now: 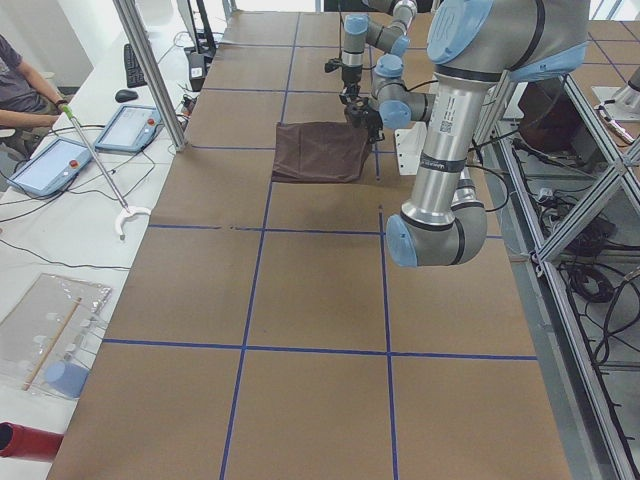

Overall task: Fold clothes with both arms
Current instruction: 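Lift the hem with both grippers and fold it toward the far edge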

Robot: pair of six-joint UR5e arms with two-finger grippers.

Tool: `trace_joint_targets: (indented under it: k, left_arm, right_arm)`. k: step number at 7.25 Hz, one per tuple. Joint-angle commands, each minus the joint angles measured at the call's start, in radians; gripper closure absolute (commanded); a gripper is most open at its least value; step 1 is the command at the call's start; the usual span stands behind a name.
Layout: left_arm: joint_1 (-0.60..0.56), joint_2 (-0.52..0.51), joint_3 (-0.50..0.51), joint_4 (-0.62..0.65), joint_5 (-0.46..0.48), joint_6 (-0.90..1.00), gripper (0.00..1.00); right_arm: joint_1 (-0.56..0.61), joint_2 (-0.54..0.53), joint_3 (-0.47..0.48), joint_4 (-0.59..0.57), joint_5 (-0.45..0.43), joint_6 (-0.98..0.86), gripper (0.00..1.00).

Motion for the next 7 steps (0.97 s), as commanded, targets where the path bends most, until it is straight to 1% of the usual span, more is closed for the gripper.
trace_joint_targets:
  k: [1, 2, 3, 4, 5, 7]
  left_arm:
    - [-0.160, -0.098, 0.288, -0.179, -0.032, 0.046, 1.00]
    - [-0.207, -0.112, 0.428, -0.346, -0.025, 0.049, 0.23]
    - [-0.255, -0.174, 0.612, -0.483, -0.008, 0.129, 0.00]
    - [-0.296, -0.198, 0.688, -0.505, -0.008, 0.211, 0.00]
    - [-0.324, -0.196, 0.707, -0.510, -0.009, 0.283, 0.00]
    - [-0.337, -0.195, 0.693, -0.516, -0.021, 0.302, 0.00]
  right_arm:
    - [0.116, 0.183, -0.313, 0.062, 0.053, -0.036, 1.00]
    - [0.140, 0.261, -0.538, 0.214, 0.050, -0.035, 0.93]
    - [0.165, 0.286, -0.673, 0.319, 0.047, -0.036, 0.01]
    - [0.204, 0.287, -0.692, 0.326, 0.056, -0.064, 0.00]
    - [0.229, 0.287, -0.712, 0.326, 0.096, -0.088, 0.00]
    - [0.284, 0.285, -0.714, 0.321, 0.136, -0.143, 0.00]
